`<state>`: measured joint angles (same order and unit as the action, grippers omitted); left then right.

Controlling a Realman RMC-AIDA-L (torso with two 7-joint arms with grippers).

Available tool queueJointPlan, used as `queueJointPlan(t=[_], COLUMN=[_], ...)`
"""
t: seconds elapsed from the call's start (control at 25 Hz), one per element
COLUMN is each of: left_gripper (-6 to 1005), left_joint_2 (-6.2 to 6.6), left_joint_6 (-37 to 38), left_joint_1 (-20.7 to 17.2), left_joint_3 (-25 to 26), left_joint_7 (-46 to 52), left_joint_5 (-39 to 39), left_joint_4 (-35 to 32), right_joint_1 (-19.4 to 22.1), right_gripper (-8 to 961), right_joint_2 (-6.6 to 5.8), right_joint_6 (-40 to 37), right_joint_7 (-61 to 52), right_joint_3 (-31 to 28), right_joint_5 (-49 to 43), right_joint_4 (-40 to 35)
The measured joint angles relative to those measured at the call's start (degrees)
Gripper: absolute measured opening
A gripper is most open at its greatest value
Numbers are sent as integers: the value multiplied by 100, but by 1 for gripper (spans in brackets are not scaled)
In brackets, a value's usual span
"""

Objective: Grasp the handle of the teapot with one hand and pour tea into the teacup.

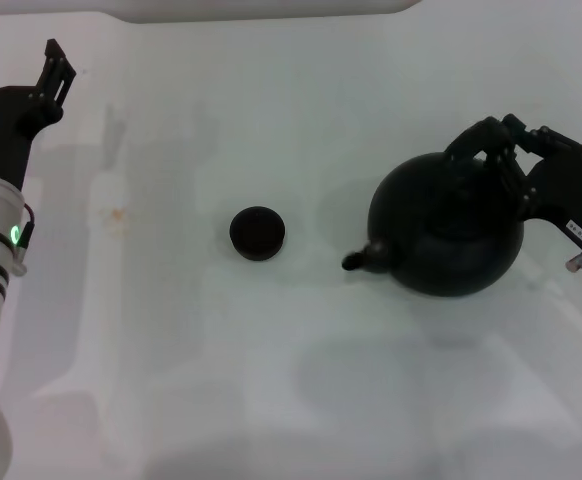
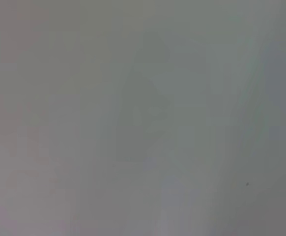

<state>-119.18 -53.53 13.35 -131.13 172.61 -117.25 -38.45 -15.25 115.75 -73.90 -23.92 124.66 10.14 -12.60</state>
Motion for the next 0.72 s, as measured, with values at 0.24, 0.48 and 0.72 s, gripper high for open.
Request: queueJointPlan(t=[0.24,0.48,0.72], left_gripper=[887,887,887], left_joint_2=[-5,-9,-9], left_joint_6=[0,0,0], left_joint_1=[1,1,-15], left_joint_3=[0,0,1], left_joint_7=[0,0,0], left_joint_5=[0,0,0], left_joint_4=[-3,1,4], right_joint_1=[-18,164,508], right_gripper=[293,493,747], right_joint_2=[-7,-14,-8], right_joint_6=[110,-142,-350], right_joint_7=[-275,-763,-832], right_joint_3=[-25,-24,-106], right_joint_5=[10,113,167], right_joint_4=[4,6,71])
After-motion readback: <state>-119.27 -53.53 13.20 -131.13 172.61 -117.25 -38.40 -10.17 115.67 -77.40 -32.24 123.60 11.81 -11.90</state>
